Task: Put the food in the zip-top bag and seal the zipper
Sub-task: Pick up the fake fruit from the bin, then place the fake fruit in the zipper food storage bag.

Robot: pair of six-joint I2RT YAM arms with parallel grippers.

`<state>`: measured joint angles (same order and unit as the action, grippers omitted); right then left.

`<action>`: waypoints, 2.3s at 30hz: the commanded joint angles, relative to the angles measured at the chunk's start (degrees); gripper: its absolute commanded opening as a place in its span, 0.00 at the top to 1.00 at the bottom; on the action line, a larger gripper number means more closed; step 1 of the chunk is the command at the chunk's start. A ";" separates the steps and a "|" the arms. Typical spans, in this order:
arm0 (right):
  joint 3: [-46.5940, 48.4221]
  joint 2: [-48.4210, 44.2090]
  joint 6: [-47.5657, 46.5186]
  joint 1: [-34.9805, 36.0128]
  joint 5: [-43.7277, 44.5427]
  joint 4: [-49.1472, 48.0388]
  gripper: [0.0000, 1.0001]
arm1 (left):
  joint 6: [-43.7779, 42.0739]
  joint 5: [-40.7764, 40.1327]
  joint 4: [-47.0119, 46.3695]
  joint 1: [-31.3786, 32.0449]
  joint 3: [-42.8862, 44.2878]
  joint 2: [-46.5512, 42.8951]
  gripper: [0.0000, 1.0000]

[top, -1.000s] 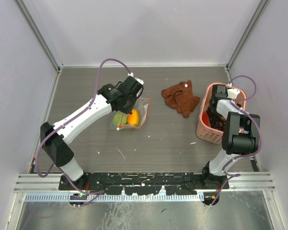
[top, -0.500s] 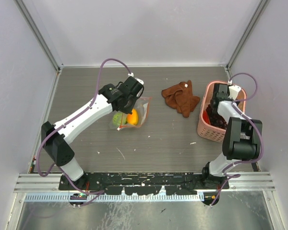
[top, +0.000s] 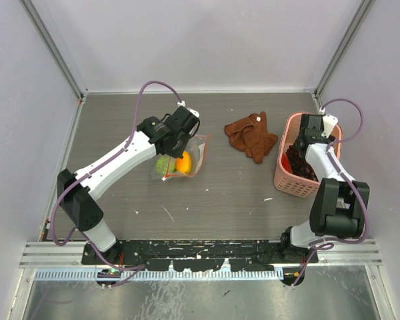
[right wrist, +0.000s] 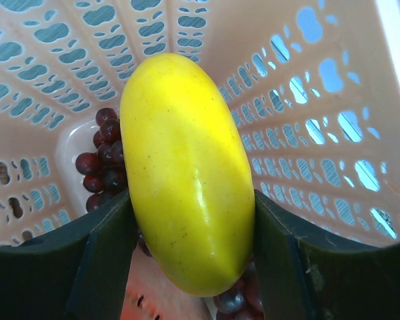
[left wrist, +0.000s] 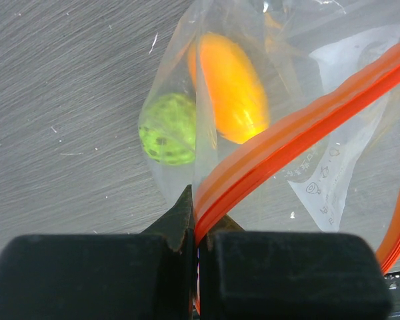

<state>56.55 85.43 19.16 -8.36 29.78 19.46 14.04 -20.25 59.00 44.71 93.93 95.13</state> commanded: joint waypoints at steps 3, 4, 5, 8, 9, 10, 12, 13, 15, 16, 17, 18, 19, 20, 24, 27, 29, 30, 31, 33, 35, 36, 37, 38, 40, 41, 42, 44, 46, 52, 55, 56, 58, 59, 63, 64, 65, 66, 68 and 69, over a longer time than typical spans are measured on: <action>1.70 -7.63 0.51 -0.13 -3.24 2.27 0.77 | -0.77 -1.12 -0.49 -0.16 1.06 -1.45 1.00; 1.73 -8.44 0.67 -0.08 -3.81 2.57 0.77 | -0.77 -1.14 -0.49 -0.22 1.03 -1.56 1.00; 1.86 -9.29 0.84 -0.08 -4.37 3.02 0.78 | -0.74 -1.14 -0.47 -0.23 1.00 -1.61 1.00; 2.85 -11.61 1.09 -0.09 -6.32 4.92 0.79 | -0.76 -1.11 -0.67 -0.24 0.91 -2.03 1.00; 3.44 -12.40 0.89 -0.12 -6.92 5.79 0.79 | -0.74 -1.13 -0.68 -0.17 0.91 -2.07 1.00; 4.29 -13.13 0.54 -0.08 -7.44 6.80 0.79 | -0.77 -1.11 -0.59 -0.21 0.98 -2.12 1.00; 6.61 -14.41 0.16 -0.08 -8.53 9.34 0.80 | -0.76 -1.11 -0.59 -0.19 0.99 -2.30 1.00; 7.72 -15.10 0.06 -0.09 -9.64 10.54 0.80 | -0.72 -1.04 -0.57 -0.21 0.99 -2.40 1.00; 9.48 -16.59 0.05 -0.08 -12.95 12.45 0.82 | -0.74 -0.94 -0.72 -0.17 0.99 -2.55 1.00; 10.15 -17.34 0.13 -0.09 -14.92 13.05 0.83 | -0.73 -0.93 -0.73 -0.21 0.95 -2.58 1.00; 10.68 -18.20 0.29 0.00 -16.43 13.46 0.83 | -0.73 -0.93 -0.69 -0.16 0.99 -2.58 1.00; 11.04 -18.85 0.41 -0.01 -19.31 13.97 0.83 | -0.77 -1.06 -0.68 -0.15 0.99 -2.59 1.00; 11.43 -19.49 0.63 0.07 -20.89 14.47 0.83 | -0.73 -1.05 -0.71 -0.16 0.99 -2.66 1.00; 11.88 -20.37 0.82 0.16 -22.23 14.99 0.83 | -0.72 -1.11 -0.69 -0.19 0.99 -2.69 1.00; 13.43 -21.90 1.44 1.36 -28.59 16.42 0.83 | -0.75 -1.13 -0.81 -0.23 1.08 -2.67 1.00; 14.47 -22.32 1.50 3.75 -31.74 16.86 0.83 | -0.65 -1.09 -0.76 -0.21 1.17 -2.67 1.00; 15.35 -22.08 1.42 6.97 -32.93 17.45 0.83 | -0.65 -1.10 -0.80 -0.18 1.17 -2.74 1.00; 15.68 -21.88 1.57 8.41 -33.40 17.70 0.83 | -0.68 -1.08 -0.81 -0.19 1.17 -2.78 1.00; 16.11 -21.70 1.85 10.10 -33.68 17.91 0.83 | -0.61 -1.07 -0.89 -0.21 1.19 -2.81 1.00; 16.66 -21.45 2.50 13.18 -34.39 18.02 0.83 | -0.59 -0.96 -0.93 -0.23 1.17 -2.95 1.00; 16.66 -21.49 3.71 16.13 -34.79 17.50 0.83 | -0.59 -0.95 -0.95 -0.16 1.12 -3.02 1.00; 16.54 -21.53 4.22 17.43 -35.32 17.19 0.83 | -0.53 -0.92 -0.96 -0.23 1.08 -3.11 1.00; 16.30 -21.57 4.83 18.49 -35.95 16.81 0.83 | -0.55 -0.95 -0.98 -0.16 1.08 -3.13 1.00; 16.02 -21.59 5.30 19.75 -36.54 16.54 0.83 | -0.52 -0.93 -1.07 -0.15 1.07 -3.15 1.00; 15.51 -21.59 6.06 22.14 -37.98 15.91 0.83 | -0.49 -0.86 -1.03 -0.17 1.08 -3.13 1.00; 15.26 -21.57 6.52 23.28 -38.48 15.61 0.83 | -0.48 -0.89 -1.08 -0.15 1.15 -3.21 1.00; 14.83 -21.50 6.91 24.77 -39.02 15.20 0.83 | -0.46 -0.90 -1.08 -0.17 1.12 -3.26 1.00; 14.36 -21.28 7.55 26.84 -40.19 14.72 0.83 | -0.50 -0.90 -1.17 -0.21 1.10 -3.30 1.00; 13.96 -21.03 8.24 28.81 -41.30 14.29 0.83 | -0.35 -0.86 -1.19 -0.21 1.13 -3.37 1.00; 12.62 -20.11 12.19 35.39 -44.54 11.64 0.82 | -0.31 -0.70 -1.19 -0.19 1.08 -3.39 1.00; 12.30 -18.71 14.49 39.34 -44.80 11.18 0.82 | -0.30 -0.59 -1.28 -0.23 0.96 -3.38 1.00; 12.31 -18.10 15.15 40.65 -44.81 11.06 0.82 | -0.33 -0.66 -1.26 -0.16 0.99 -3.39 1.00; 12.09 -17.05 16.84 42.94 -44.37 10.59 0.82 | -0.27 -0.55 -1.33 -0.19 0.99 -3.29 1.00; 11.97 -16.48 17.73 43.85 -43.96 10.44 0.82 | -0.23 -0.50 -1.30 -0.16 0.99 -3.21 1.00; 10.57 -14.29 21.79 46.50 -41.73 8.70 0.82 | -0.08 -0.15 -1.27 -0.16 1.07 -3.03 1.00; 10.02 -13.98 22.72 47.10 -41.73 7.53 0.81 | -0.19 -0.05 -1.34 -0.18 1.10 -3.10 1.00; 9.57 -13.67 23.80 47.36 -41.69 6.61 0.81 | -0.17 -0.04 -1.35 -0.19 1.08 -3.08 1.00; 9.32 -13.28 24.80 47.89 -41.48 5.95 0.81 | -0.16 0.04 -1.38 -0.22 1.08 -3.03 1.00; 9.24 -12.66 26.68 48.35 -40.00 5.53 0.80 | -0.27 0.51 -1.42 -0.18 0.99 -3.07 1.00; 9.27 -12.45 27.06 48.47 -39.00 5.49 0.80 | -0.30 0.68 -1.55 -0.17 0.99 -3.11 1.00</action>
<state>65.49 72.79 41.06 39.27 -12.45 30.00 14.06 -20.12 58.98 44.71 93.93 94.56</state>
